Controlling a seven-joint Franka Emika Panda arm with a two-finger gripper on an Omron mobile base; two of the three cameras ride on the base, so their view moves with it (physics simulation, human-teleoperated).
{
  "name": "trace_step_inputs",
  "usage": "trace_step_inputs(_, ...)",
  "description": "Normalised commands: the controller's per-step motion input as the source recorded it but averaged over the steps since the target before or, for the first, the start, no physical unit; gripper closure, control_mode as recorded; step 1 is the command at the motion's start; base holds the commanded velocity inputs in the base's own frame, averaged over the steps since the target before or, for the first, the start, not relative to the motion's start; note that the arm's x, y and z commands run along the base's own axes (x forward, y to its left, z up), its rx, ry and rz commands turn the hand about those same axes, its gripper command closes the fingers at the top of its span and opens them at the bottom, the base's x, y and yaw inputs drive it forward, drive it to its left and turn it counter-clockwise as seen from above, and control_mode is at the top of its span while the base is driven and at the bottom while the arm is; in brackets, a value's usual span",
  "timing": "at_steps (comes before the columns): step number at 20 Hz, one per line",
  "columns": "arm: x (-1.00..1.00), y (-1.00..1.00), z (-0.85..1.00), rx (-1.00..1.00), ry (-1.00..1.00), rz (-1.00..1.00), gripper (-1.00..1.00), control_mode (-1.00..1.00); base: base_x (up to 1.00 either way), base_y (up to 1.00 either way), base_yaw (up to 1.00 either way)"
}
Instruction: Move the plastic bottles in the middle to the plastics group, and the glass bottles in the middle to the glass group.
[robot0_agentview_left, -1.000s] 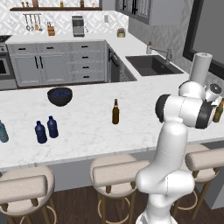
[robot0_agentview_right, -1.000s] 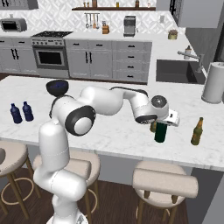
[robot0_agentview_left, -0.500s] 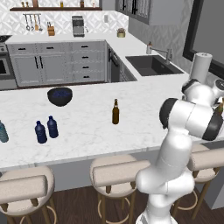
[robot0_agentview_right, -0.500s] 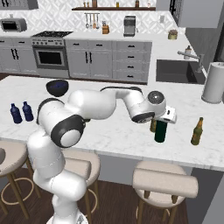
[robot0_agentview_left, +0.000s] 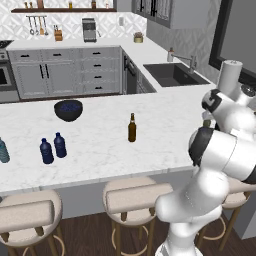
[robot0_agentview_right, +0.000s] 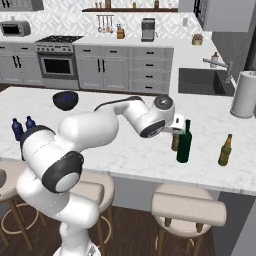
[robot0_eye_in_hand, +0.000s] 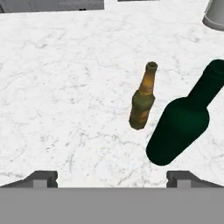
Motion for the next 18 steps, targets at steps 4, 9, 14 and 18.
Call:
trace_step_inputs(4,-0.14,0.87,0.16,0.00,0.22,0.34,-1.00,-1.00,0.00,0.00,0.00)
trace_step_inputs(9,-0.14,0.97,0.15,0.00,0.28,0.41,-1.00,-1.00,0.00,0.00,0.00)
trace_step_inputs(14,-0.08,1.00,0.03,-0.02,0.30,0.38,-1.00,-1.00,0.00,0.00,0.00)
trace_step_inputs(18,-0.05,1.00,0.00,-0.10,0.18,0.26,-1.00,-1.00,0.00,0.00,0.00)
